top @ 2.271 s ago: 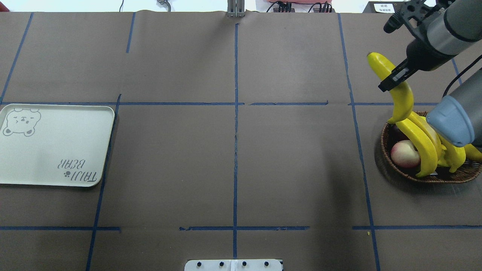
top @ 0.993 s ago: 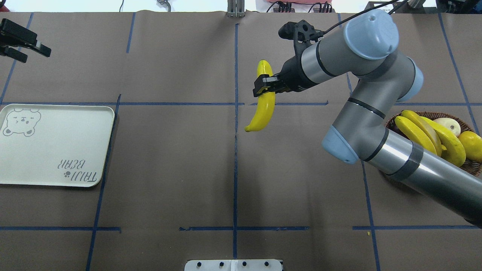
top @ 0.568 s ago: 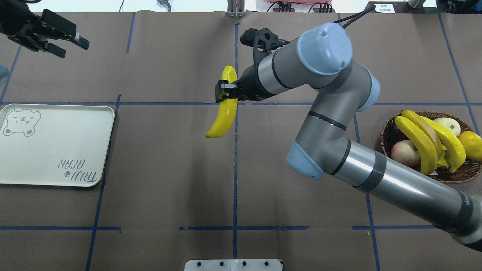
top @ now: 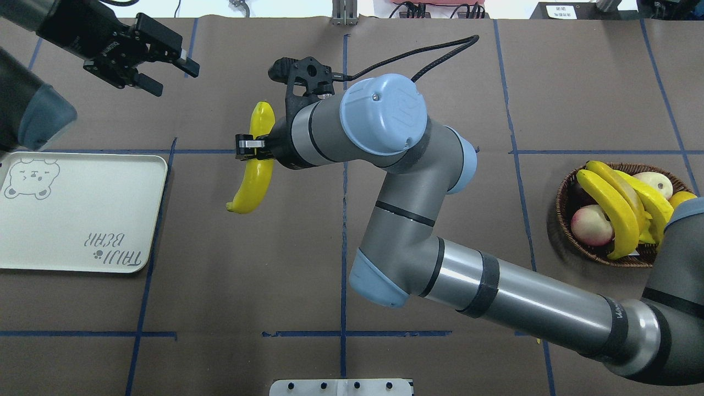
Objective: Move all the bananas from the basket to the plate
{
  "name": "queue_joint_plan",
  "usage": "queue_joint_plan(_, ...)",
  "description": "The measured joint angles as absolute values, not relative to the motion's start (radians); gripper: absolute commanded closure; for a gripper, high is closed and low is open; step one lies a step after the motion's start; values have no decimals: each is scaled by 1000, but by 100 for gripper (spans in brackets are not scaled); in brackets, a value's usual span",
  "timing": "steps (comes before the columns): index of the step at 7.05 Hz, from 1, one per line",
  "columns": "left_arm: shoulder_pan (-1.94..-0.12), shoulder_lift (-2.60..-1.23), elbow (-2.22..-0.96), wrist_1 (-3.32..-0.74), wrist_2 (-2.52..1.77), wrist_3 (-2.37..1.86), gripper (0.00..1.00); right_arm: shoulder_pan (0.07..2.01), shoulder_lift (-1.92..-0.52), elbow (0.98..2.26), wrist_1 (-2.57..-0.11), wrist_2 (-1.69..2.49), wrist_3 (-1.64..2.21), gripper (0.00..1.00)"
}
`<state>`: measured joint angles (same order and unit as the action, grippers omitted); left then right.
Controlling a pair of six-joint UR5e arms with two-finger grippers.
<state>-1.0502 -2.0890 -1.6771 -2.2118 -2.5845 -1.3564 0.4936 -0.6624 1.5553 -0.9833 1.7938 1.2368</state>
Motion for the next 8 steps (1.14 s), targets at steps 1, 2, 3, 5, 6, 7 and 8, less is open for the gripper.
queue_joint_plan(1, -1012, -2095, -1678, -2241, -2554, -1412, 1, 487, -653, 1555, -983, 1788, 1237, 99)
queue_joint_plan(2, -981, -2097, -1678, -2263, -2532, -1444, 1, 483, -646, 1554, -983, 1785, 1238, 99)
queue_joint_plan(3, -961, -2098, -1678, -2273, -2521, -1461, 13, 481, -642, 1554, -983, 1784, 1238, 99)
queue_joint_plan(5, -939, -2096, -1680, -2289, -2516, -1506, 23, 481, -639, 1555, -983, 1784, 1238, 99)
queue_joint_plan(6, -934, -2092, -1680, -2308, -2516, -1525, 23, 481, -639, 1555, -982, 1784, 1238, 99)
queue_joint_plan(7, -932, -2088, -1680, -2323, -2517, -1537, 23, 482, -639, 1555, -982, 1784, 1237, 99)
queue_joint_plan(8, -932, -2085, -1681, -2332, -2518, -1543, 23, 482, -640, 1555, -982, 1784, 1237, 99)
